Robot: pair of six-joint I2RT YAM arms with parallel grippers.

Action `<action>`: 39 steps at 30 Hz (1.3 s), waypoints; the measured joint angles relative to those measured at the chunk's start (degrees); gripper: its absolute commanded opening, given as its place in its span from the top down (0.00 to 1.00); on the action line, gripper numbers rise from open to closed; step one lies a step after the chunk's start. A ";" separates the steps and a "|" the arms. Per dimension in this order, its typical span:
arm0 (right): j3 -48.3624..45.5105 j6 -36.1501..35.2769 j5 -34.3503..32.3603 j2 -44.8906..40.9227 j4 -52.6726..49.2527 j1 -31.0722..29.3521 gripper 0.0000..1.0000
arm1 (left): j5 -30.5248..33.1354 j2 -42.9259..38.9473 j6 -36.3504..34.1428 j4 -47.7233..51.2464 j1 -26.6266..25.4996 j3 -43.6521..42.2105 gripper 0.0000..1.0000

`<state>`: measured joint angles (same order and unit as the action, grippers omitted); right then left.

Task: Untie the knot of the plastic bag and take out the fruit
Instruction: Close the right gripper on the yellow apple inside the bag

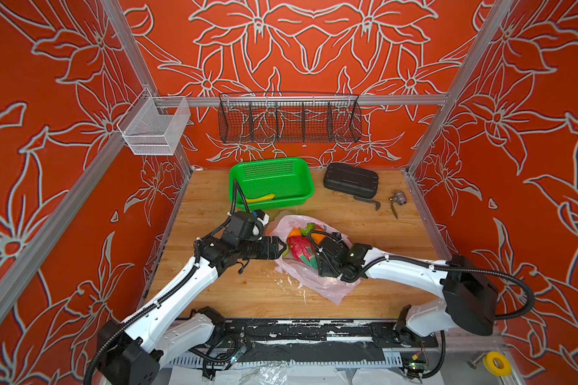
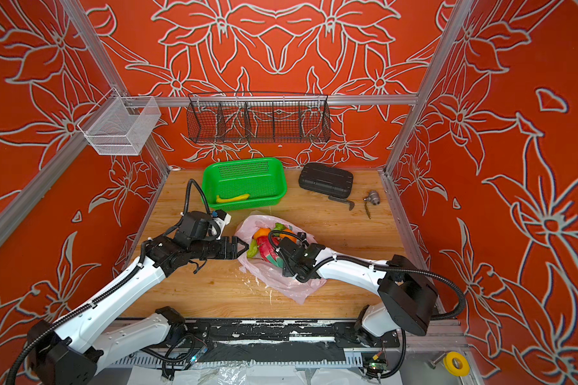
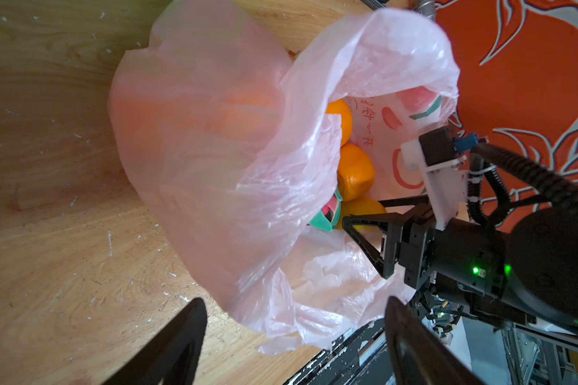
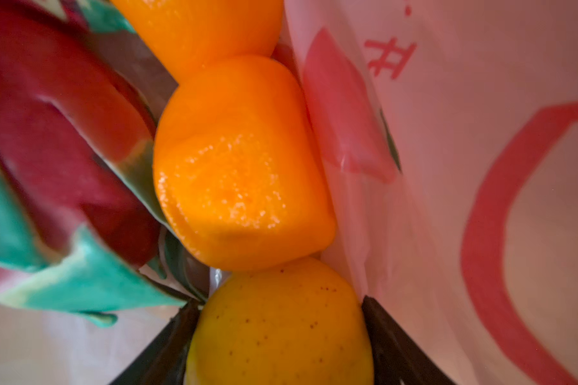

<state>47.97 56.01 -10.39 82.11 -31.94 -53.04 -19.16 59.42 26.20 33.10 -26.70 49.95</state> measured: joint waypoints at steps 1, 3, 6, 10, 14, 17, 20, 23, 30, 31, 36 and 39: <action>-0.48 0.13 0.13 -0.87 0.35 0.17 0.27 | -0.31 0.42 0.07 -0.13 0.00 -0.20 0.16; -1.46 0.46 0.42 -3.21 1.49 0.66 0.29 | -1.03 2.08 0.42 -0.15 0.00 -0.57 0.17; -2.49 1.49 0.68 -7.23 3.23 1.79 0.33 | -1.49 4.11 0.96 -0.17 0.00 -2.21 0.31; -3.87 1.84 0.09 -12.39 5.20 2.56 0.31 | -0.94 4.50 1.38 0.52 -0.02 -5.66 0.45; -6.64 2.16 -1.22 -17.94 8.68 3.93 0.29 | -0.17 4.59 1.66 0.94 -0.04 -8.41 0.60; -10.25 3.06 -0.96 -21.18 13.94 6.43 0.26 | 0.33 4.90 1.66 0.81 -0.04 -8.85 0.70; -13.31 4.11 0.83 -22.25 19.19 8.90 0.26 | 1.81 4.96 1.33 0.63 -0.15 -8.83 0.87; -14.38 4.96 3.30 -22.21 22.27 10.62 0.23 | 3.85 4.96 1.03 0.68 -0.26 -8.72 1.00; -15.45 7.85 5.55 -23.32 25.81 14.95 0.19 | 9.88 4.96 0.48 3.13 0.48 -8.41 1.00; -15.72 8.11 5.79 -23.41 25.81 15.34 0.19 | 10.27 4.96 0.63 3.39 0.63 -8.41 1.00; -16.63 7.19 9.27 -23.34 25.31 15.80 0.29 | 10.97 4.92 1.07 3.85 1.27 -8.41 1.00; -16.22 5.55 11.17 -22.82 22.67 15.80 0.33 | 11.50 4.92 1.81 4.20 1.31 -8.41 1.00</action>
<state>31.75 61.56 0.78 59.29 -9.28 -37.23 -7.66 64.34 28.01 37.30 -25.39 41.54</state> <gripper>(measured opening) 0.686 0.047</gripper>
